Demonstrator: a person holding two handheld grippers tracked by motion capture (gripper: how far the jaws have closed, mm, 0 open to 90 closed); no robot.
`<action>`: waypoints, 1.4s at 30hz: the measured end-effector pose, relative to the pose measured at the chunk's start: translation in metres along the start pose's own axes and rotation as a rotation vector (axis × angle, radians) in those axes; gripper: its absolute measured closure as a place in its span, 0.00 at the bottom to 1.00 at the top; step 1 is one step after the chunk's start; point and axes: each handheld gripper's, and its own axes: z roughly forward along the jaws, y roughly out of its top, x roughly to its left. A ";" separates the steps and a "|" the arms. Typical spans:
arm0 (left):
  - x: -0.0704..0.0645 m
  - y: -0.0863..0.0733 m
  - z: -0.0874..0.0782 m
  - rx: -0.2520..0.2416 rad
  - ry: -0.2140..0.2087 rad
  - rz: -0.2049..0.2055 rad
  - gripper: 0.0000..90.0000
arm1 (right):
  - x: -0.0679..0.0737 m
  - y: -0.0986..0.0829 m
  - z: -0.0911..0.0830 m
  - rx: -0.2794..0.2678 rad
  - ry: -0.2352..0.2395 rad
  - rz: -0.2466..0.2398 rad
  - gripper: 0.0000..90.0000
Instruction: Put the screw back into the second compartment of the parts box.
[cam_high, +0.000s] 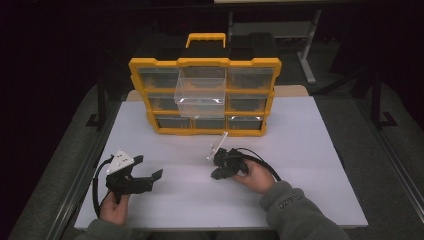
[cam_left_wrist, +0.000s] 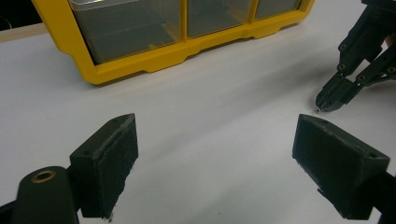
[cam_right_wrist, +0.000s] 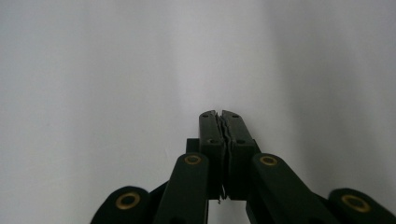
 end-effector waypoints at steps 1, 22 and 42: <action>0.000 0.000 0.000 -0.001 0.000 0.000 0.15 | -0.001 -0.001 -0.001 -0.004 -0.004 -0.001 0.97; -0.001 0.000 0.000 -0.001 0.002 -0.004 0.15 | -0.012 -0.019 -0.051 -0.052 0.025 0.084 0.97; -0.002 0.000 0.000 -0.003 0.002 -0.006 0.15 | -0.024 -0.020 -0.113 -0.095 0.015 0.116 0.97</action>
